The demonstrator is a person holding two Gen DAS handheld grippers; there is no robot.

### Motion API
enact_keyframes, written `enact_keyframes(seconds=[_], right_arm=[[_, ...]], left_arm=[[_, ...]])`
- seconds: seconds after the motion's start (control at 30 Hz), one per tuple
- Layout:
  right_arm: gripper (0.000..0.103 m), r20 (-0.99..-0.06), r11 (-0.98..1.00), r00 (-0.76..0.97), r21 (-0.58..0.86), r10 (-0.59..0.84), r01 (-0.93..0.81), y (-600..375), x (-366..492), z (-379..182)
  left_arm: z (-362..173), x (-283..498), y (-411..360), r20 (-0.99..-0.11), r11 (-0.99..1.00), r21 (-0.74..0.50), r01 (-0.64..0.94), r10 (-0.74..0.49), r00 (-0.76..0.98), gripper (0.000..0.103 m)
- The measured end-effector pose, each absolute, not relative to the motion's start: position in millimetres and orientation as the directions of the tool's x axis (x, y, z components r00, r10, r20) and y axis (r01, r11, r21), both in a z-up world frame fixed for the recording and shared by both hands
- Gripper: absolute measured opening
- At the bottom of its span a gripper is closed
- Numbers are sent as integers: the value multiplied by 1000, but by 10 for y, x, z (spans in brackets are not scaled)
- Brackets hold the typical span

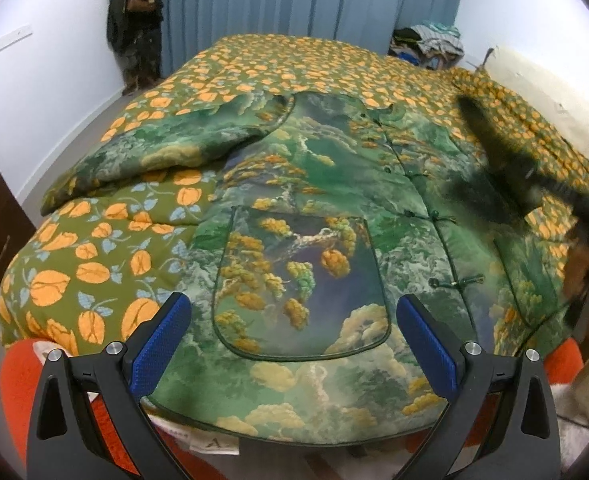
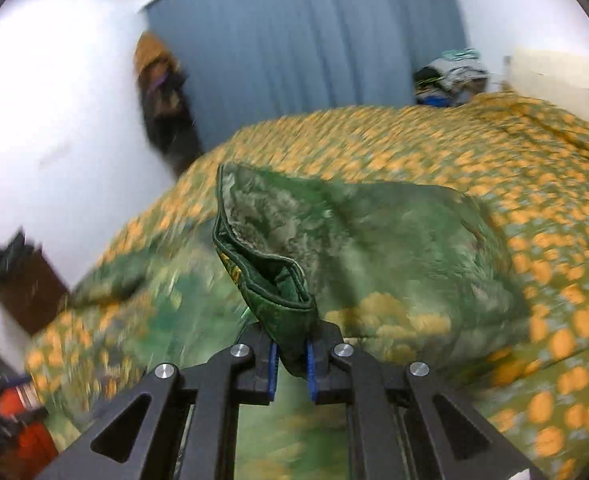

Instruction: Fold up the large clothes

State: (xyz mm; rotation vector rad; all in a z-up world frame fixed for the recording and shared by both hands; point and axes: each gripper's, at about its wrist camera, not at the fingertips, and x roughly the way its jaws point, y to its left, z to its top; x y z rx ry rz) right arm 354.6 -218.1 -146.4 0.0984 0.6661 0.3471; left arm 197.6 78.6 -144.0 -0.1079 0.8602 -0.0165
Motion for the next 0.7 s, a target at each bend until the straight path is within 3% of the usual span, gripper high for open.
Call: enact_keyframes(seconds=[0.17, 0.2, 0.23, 0.3, 0.43, 0.63, 0.67, 0.7], right_arm=[[17, -673, 924, 642, 187, 367, -333, -1803, 3408, -1969], [27, -690, 921, 621, 194, 372, -336, -1788, 3390, -2035], [48, -711, 908, 578, 223, 400, -355, -1766, 3342, -2129], [69, -708, 886, 552, 246, 441, -393, -1763, 3204, -2143], [69, -692, 867, 559, 206, 456, -453, -1868, 2896, -2008], [70, -651, 884, 610, 238, 452, -402, -2213, 2570, -1835], [70, -645, 886, 615, 251, 453, -390, -2250, 2553, -1809], [70, -638, 887, 621, 266, 456, -378, -2283, 2526, -1793]], left_arm=[[-1475, 2038, 772, -770, 993, -115, -20, -76, 633, 102], [-1479, 2051, 755, -772, 993, -116, -13, -82, 630, 102], [-1478, 2064, 740, -774, 993, -119, -8, -88, 627, 102], [-1469, 2116, 705, -778, 991, -135, 11, -113, 617, 102], [-1393, 2282, 618, -778, 977, -203, 67, -203, 595, 102], [-1431, 2992, 69, -738, 826, -491, 278, -564, 370, 101], [-1488, 3085, -36, -746, 820, -494, 289, -571, 344, 99], [-1601, 3228, -182, -763, 822, -487, 294, -564, 314, 88]])
